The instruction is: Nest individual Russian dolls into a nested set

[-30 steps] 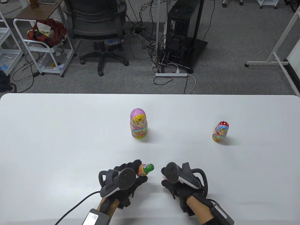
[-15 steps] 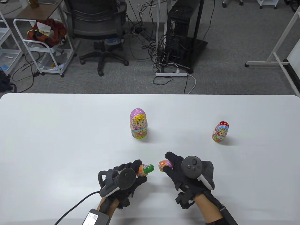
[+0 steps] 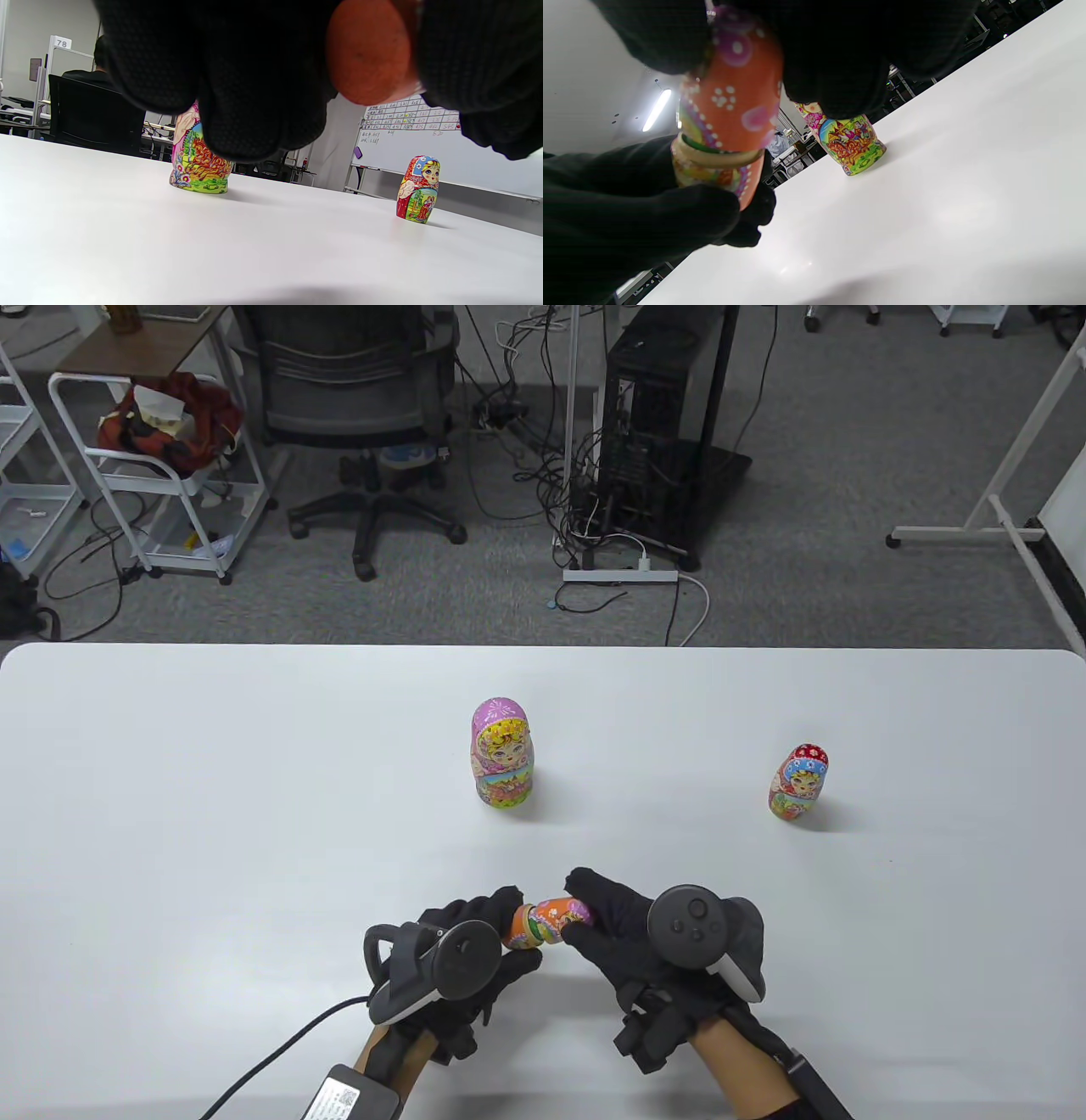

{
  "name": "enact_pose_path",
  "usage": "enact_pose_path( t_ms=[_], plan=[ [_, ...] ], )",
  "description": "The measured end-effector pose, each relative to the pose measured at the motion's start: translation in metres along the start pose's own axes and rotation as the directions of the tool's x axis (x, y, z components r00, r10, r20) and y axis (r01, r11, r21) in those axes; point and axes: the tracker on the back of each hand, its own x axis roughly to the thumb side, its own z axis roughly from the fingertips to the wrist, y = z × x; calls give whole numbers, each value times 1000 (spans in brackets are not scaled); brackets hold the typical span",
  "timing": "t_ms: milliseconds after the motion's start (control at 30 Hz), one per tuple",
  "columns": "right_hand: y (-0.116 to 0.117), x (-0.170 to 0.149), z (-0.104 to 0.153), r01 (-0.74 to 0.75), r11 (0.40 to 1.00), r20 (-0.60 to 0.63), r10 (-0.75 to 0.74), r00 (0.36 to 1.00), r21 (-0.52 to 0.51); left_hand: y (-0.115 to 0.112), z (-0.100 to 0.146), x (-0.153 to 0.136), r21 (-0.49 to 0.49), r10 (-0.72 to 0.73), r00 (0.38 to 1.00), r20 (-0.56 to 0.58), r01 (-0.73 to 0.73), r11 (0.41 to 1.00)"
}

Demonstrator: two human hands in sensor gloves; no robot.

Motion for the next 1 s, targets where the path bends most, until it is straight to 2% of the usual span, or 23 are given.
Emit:
enact_pose_path(
  t_ms=[267,467,800,1000],
  plan=[
    [2,1,0,11,1000,13,-11,1000,24,1,0,4,10,-25,999,20,24,1000],
    [1,4,1,-17,999,11,17,1000,-31,1,1,5,23,-33,999,22,32,999],
    [3,6,2,-32,999,24,32,999,-21,4,3,11,34,-56,998,38,55,998],
    [5,11,3,-46,998,39,47,998,-36,6,3,10,22,18,1000,16,-18,1000]
  ],
)
